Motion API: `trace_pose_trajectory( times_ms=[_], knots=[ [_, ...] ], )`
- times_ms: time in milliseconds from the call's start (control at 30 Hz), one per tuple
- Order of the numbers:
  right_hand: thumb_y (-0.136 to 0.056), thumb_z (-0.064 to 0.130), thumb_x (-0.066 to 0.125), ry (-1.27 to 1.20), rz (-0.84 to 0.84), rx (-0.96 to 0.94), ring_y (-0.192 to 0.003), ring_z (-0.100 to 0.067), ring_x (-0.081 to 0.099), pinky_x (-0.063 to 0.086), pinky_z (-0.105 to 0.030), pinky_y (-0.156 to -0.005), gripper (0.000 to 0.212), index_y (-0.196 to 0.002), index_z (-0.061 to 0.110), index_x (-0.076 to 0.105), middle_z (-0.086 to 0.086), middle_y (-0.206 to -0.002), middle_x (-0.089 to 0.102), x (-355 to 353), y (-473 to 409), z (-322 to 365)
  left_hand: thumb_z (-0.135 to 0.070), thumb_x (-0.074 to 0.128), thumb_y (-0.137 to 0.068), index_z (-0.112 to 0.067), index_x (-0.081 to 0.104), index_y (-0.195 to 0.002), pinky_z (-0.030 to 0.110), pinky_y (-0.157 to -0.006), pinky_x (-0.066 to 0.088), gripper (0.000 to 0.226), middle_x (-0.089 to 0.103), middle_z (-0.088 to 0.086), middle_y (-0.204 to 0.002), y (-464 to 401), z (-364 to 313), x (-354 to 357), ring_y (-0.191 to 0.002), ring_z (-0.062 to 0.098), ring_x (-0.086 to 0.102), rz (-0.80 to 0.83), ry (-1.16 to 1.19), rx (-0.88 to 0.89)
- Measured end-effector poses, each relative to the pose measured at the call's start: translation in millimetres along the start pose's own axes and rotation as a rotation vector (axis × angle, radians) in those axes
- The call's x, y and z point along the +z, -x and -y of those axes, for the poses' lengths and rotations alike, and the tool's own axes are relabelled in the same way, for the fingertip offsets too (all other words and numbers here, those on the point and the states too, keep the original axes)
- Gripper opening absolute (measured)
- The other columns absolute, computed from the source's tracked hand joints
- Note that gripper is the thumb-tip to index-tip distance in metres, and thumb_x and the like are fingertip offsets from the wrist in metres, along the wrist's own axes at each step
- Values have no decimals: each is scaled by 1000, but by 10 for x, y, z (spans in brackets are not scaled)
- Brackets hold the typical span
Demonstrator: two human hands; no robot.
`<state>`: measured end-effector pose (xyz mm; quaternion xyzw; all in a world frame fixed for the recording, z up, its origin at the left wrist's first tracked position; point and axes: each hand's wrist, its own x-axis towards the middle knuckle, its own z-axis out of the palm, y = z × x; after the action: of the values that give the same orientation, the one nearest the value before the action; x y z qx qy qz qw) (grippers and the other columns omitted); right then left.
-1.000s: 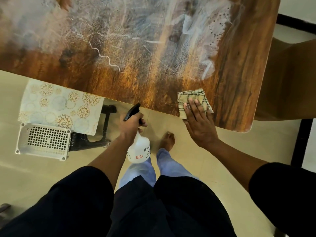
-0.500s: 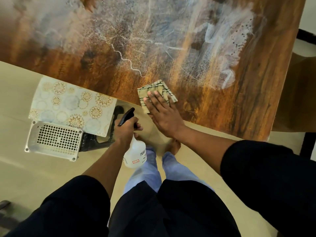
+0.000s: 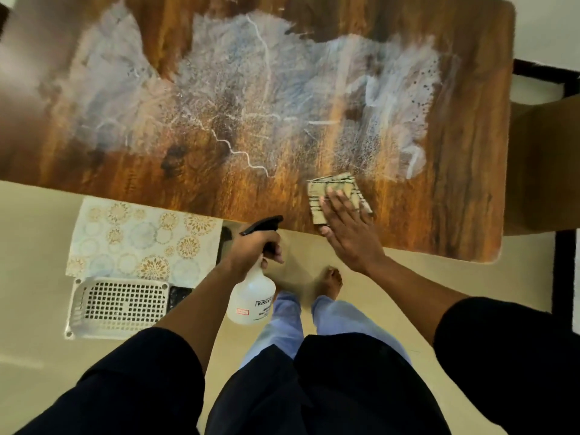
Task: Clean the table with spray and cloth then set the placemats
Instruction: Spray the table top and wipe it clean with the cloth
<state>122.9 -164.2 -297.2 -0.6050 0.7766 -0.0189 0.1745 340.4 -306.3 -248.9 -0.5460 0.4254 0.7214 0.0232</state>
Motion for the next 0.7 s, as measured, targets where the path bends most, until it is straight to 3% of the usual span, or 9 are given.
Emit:
trace_pose_trajectory(
  times_ms=[167,267,400,467,533,633,700],
  knots=[
    [-106,54,16,-95,49,373,-161,-17,-5,9,-51,-126,68,-168,27,5,4,-175,-7,-293,221,-884,-5,66,-96,-4,71,-86,25,-41,36,11,68,18,-74,-105,-234,388,-56,25,68,62,-95,87],
    [-111,49,22,-130,58,587,-160,-20,-12,7,-53,-129,66,-167,26,-4,1,-174,-15,-464,135,-1392,-2,65,-96,0,69,-84,25,-39,35,12,65,18,-70,-169,-397,607,-50,24,63,57,-117,129],
    [-111,37,29,-157,30,720,-161,-26,-9,6,-56,-128,66,-167,18,-2,-5,-174,-10,-503,-90,-1335,-5,65,-95,0,71,-86,26,-41,38,11,67,15,-69,-288,-579,851,-51,23,65,-1,-118,138],
    [-110,35,31,-147,7,671,-161,-30,1,14,-55,-127,64,-167,16,8,-9,-175,1,-478,-189,-1042,-7,65,-95,-2,71,-88,26,-40,38,11,67,12,-67,-335,-650,955,-52,22,65,-51,-88,133],
    [-110,41,29,-128,22,500,-161,-30,5,18,-56,-127,62,-166,19,13,-8,-175,6,-393,-254,-689,-7,65,-96,-4,71,-90,26,-40,38,9,67,10,-65,-361,-709,1023,-50,21,63,-104,-46,135],
    [-111,45,24,-125,76,195,-161,-22,-10,-1,-52,-128,63,-168,23,7,-2,-175,-6,-262,-274,-359,-6,66,-90,-3,70,-86,25,-40,38,7,65,12,-65,-412,-829,1124,-49,21,57,-180,-19,151],
    [-111,46,22,-81,82,65,-161,-18,-12,-2,-51,-128,63,-168,24,6,1,-175,-8,-216,-245,-419,-5,66,-88,-4,68,-79,25,-40,37,10,64,12,-65,-444,-908,1172,-47,19,52,-227,-33,148]
  ],
)
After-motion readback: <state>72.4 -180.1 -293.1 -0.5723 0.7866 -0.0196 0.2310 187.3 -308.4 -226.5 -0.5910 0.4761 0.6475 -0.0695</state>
